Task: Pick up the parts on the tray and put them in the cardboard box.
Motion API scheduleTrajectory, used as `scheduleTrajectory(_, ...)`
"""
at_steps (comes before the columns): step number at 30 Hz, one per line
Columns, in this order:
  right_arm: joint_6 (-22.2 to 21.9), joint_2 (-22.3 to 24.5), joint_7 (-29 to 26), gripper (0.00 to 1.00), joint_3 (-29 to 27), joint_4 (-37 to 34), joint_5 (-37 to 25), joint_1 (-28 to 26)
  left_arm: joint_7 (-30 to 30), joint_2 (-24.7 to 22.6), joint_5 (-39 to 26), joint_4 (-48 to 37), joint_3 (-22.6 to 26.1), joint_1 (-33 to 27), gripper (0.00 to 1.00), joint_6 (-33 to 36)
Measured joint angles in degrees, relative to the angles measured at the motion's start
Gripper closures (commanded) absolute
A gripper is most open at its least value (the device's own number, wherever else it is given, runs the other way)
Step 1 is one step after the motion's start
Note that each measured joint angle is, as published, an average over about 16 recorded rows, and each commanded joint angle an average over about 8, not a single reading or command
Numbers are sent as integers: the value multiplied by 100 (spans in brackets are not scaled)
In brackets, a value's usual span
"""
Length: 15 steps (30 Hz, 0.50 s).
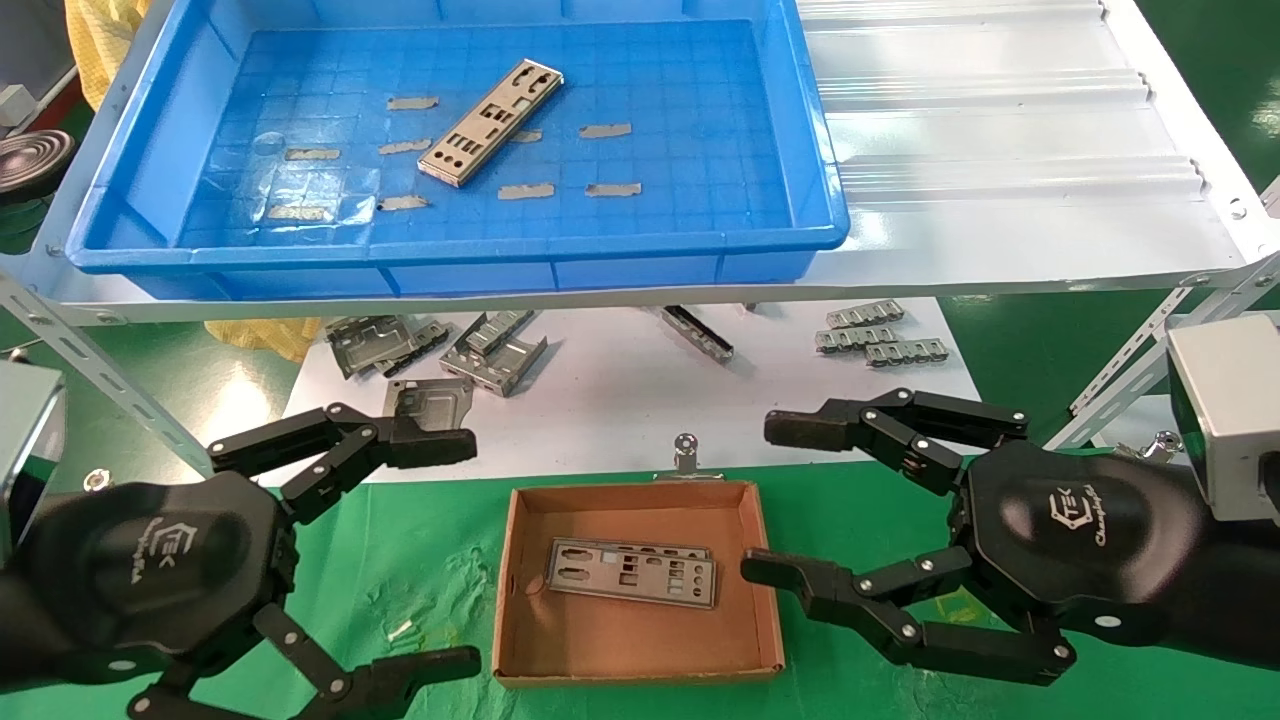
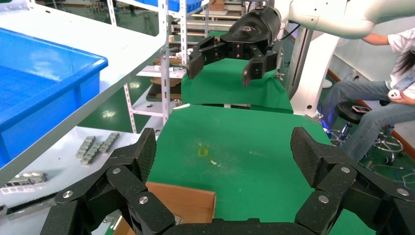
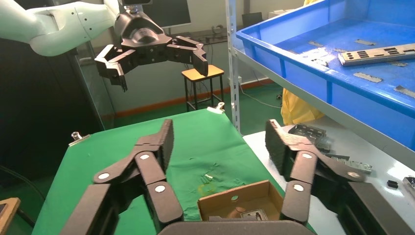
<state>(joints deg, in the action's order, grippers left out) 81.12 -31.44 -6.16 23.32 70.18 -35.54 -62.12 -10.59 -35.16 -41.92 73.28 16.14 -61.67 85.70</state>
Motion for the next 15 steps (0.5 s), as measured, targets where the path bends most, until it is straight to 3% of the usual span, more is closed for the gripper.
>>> scheduleTrajectory(15, 0, 0, 0, 100, 0, 0, 0, 0, -1, 1, 0, 2, -1, 1, 0, 0)
